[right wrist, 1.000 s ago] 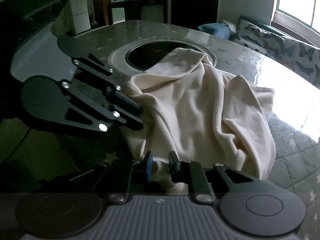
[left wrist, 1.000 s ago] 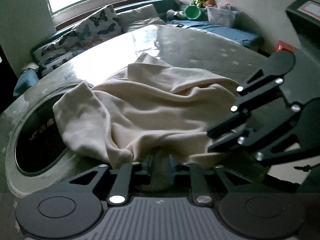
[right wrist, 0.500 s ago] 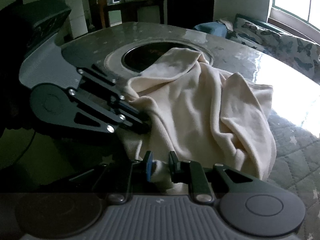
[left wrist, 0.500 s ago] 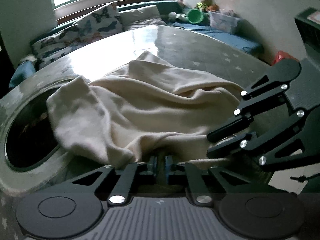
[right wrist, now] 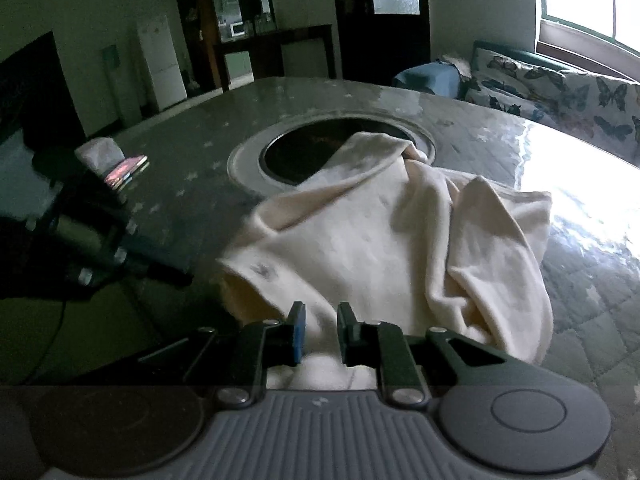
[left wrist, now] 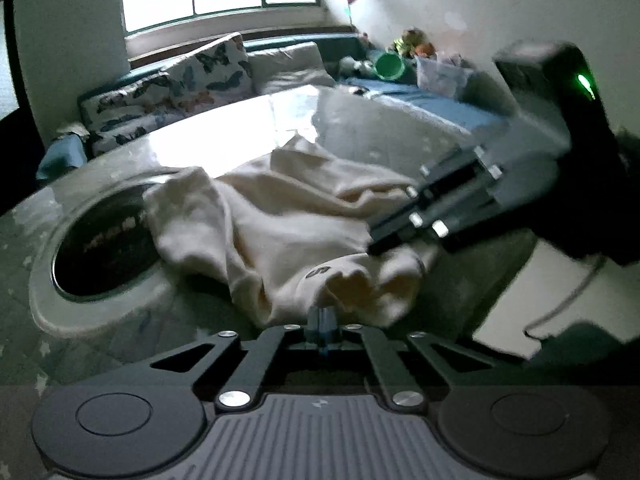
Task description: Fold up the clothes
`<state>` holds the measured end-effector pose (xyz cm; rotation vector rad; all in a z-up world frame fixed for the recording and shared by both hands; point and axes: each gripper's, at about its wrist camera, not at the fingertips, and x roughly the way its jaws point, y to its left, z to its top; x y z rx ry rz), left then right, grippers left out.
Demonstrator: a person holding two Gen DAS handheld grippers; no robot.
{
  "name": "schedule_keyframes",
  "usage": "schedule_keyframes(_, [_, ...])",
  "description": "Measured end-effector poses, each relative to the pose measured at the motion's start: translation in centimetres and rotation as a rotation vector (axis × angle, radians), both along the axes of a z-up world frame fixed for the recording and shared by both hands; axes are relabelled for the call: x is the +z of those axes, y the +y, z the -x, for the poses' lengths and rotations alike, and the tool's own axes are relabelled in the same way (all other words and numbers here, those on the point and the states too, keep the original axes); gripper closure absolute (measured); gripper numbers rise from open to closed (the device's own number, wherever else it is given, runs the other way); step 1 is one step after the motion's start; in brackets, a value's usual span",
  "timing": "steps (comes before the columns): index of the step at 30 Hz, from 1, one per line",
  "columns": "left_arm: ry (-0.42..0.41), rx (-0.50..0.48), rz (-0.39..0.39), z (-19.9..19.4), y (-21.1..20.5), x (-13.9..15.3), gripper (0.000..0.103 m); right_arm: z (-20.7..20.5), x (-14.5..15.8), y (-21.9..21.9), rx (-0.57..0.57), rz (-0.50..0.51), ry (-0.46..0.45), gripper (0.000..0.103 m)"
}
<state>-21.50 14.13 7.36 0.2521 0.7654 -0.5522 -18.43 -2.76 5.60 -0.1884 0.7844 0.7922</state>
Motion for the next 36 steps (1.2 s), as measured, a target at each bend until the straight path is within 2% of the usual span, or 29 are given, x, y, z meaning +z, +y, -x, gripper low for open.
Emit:
schedule_keyframes(4, [0.020, -0.017, -0.032, 0.0, 0.0, -0.4, 0.103, -0.9, -0.9, 1.1, 0.007, -0.001, 0.016, 0.087])
schedule_keyframes(10, [-0.031, 0.090, -0.008, -4.1, 0.3, 1.6, 0.098, -0.7, -2.9, 2.7, 0.076, 0.039, 0.071, 0.086])
schedule_keyframes(14, [-0.036, 0.154, -0.014, -8.8, -0.4, 2.0, 0.079, -0.5, -2.5, 2.6, 0.088, 0.037, 0.066, 0.086])
schedule_keyframes(16, [-0.029, 0.174, -0.015, -11.5, -0.9, 2.0, 0.076, -0.5, -2.1, 2.3, 0.084, 0.031, 0.059, 0.086])
schedule_keyframes(19, [-0.015, 0.218, -0.020, -15.2, -1.3, 1.8, 0.068, -1.4, -1.1, 1.2, 0.043, 0.011, 0.046, 0.086])
schedule_keyframes(21, [-0.011, 0.248, -0.022, -17.5, -1.4, 1.5, 0.056, -2.4, -0.5, 0.4, 0.007, 0.007, 0.031, 0.086])
schedule_keyframes(25, [-0.046, 0.273, -0.097, -21.4, -2.4, 0.7, 0.046, -5.0, 0.4, -1.2, -0.083, 0.008, -0.004, 0.085])
schedule_keyframes(27, [-0.051, 0.294, -0.128, -23.3, -2.9, 0.0, 0.035, -6.9, 0.6, -1.8, -0.125, 0.011, -0.021, 0.085])
schedule_keyframes(30, [-0.019, 0.324, -0.116, -26.3, -3.1, -1.1, 0.035, -9.3, 0.7, -2.2, -0.170, 0.023, -0.043, 0.083])
schedule_keyframes(32, [0.001, 0.345, -0.120, -27.7, -2.9, -2.1, 0.035, -10.7, 0.6, -2.4, -0.197, 0.028, -0.050, 0.075])
schedule_keyframes(34, [0.021, 0.370, -0.126, -28.8, -2.5, -3.0, 0.035, -11.9, 0.3, -2.2, -0.212, 0.035, -0.057, 0.073])
schedule_keyframes(36, [0.058, 0.384, -0.102, -29.3, -1.6, -3.7, 0.055, -13.0, 0.0, -2.0, -0.222, 0.035, -0.053, 0.068])
